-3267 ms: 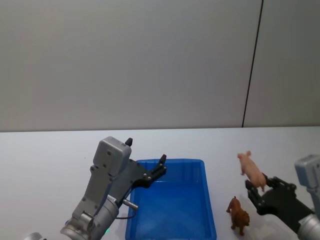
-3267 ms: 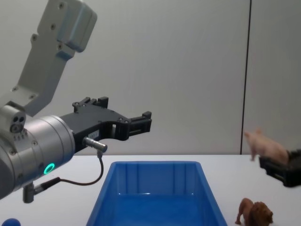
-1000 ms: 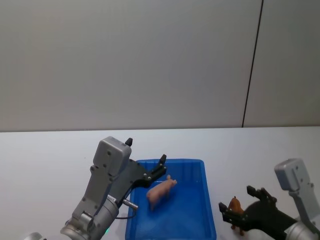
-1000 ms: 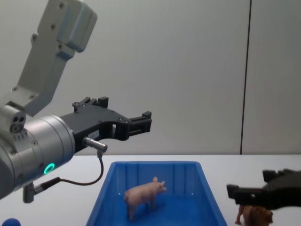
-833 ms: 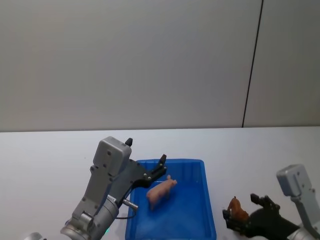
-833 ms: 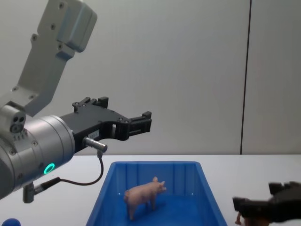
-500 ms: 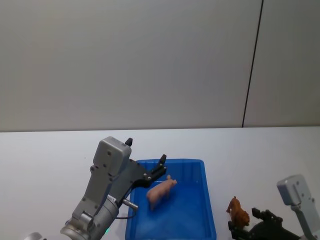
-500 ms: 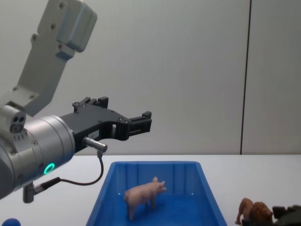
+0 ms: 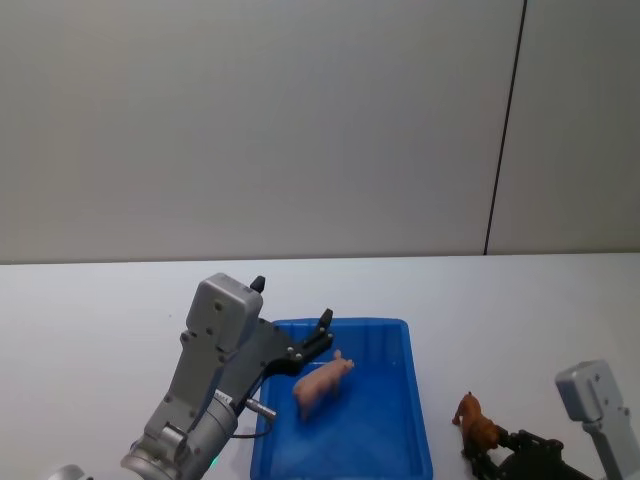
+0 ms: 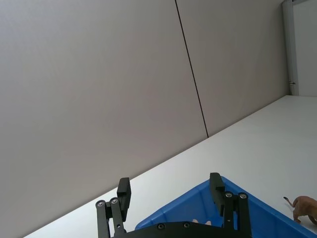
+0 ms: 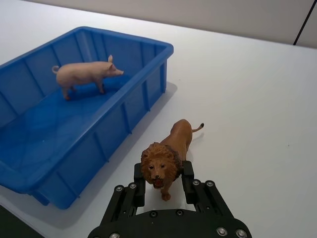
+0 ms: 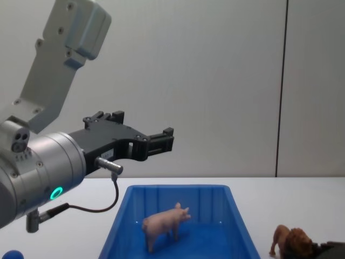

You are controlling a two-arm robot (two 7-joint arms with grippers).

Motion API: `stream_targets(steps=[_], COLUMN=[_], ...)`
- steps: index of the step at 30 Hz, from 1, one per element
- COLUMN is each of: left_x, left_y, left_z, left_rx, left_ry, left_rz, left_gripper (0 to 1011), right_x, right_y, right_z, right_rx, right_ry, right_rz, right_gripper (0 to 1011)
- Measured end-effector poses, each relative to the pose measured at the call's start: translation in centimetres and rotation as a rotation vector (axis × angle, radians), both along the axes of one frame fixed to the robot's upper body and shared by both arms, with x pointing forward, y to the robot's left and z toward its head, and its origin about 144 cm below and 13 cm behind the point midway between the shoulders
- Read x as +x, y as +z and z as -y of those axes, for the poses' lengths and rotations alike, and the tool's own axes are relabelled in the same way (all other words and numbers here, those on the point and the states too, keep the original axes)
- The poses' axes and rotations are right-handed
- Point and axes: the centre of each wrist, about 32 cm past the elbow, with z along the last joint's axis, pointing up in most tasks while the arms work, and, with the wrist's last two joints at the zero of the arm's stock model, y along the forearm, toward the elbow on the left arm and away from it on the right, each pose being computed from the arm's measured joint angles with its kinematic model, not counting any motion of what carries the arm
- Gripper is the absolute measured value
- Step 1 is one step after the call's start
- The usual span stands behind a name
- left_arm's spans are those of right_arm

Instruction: Pick up the two dolls from the table and place them into the box.

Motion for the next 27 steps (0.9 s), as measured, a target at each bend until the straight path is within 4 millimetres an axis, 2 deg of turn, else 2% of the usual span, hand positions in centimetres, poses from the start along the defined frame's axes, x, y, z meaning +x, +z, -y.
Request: stream_targets(steps=[2,13,27], left_x=[0.0,0.0,0.0], left_y=[0.0,0.0,0.0], left_z=[0.0,0.0,0.0], left_rx=[0.0,0.0,0.0], left_ry=[0.0,0.0,0.0], left_rz=[0.0,0.0,0.0], left_gripper=[1001,1001,1001], right_x=[-0.1,-0.4,0.3], right_y=[-0.1,0.4,3.9], right_z=[0.0,-0.4,-2.0], right_rx=[-0.001,-0.024,-0.003], right_ry=[0.0,-0.003,0.072], right_rz=[0.011,0.14,0.303], right_gripper=[419,418,418])
